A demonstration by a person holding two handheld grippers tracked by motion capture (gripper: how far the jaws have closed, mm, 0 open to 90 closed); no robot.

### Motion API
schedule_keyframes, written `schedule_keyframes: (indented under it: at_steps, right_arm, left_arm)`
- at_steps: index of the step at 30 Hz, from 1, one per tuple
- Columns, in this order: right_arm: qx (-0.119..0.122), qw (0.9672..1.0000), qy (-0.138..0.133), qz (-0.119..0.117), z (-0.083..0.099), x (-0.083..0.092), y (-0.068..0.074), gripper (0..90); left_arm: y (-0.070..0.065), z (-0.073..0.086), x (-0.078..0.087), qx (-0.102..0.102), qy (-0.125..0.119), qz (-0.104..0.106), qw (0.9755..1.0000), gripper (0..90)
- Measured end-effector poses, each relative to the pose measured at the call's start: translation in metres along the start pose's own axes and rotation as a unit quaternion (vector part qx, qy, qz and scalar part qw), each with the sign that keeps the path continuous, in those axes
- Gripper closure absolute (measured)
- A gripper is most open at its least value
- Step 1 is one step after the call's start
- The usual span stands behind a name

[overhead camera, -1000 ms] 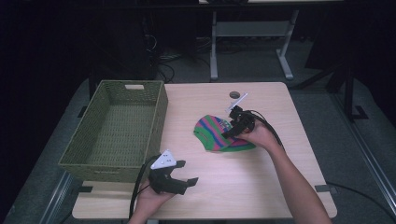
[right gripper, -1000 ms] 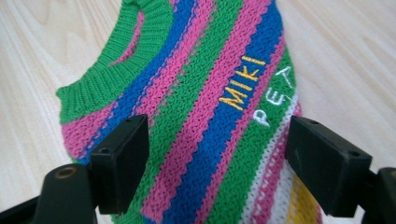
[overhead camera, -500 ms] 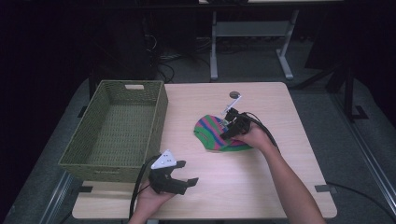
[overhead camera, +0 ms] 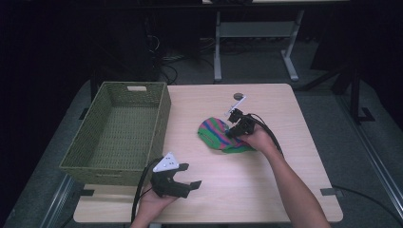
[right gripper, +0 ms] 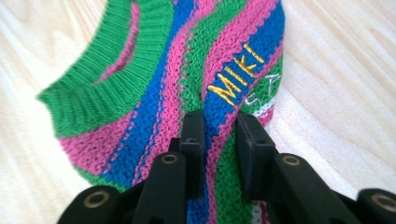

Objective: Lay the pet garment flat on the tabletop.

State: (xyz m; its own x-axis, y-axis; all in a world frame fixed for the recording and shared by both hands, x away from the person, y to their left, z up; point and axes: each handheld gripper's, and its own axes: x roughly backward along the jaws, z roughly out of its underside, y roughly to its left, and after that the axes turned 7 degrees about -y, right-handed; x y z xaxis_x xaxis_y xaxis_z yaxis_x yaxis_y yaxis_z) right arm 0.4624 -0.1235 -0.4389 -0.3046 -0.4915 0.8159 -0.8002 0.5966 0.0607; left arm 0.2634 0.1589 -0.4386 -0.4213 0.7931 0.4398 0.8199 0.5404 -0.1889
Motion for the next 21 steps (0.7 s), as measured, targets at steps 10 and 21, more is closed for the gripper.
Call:
schedule_keyframes:
  at_steps: [10,21]
  right_arm:
    - [-0.012,0.9975,-0.065,-0.025,-0.005,0.048,0.008,75.3]
    - [0.0,0.9914,-0.121,-0.049,-0.002,0.097,0.031,75.4]
  left_arm:
    - [-0.001,0.0,-0.001,0.003,-0.002,0.001,1.0,18.9]
    - [0.0,0.0,0.002,0.005,-0.012,-0.002,0.9999,19.0]
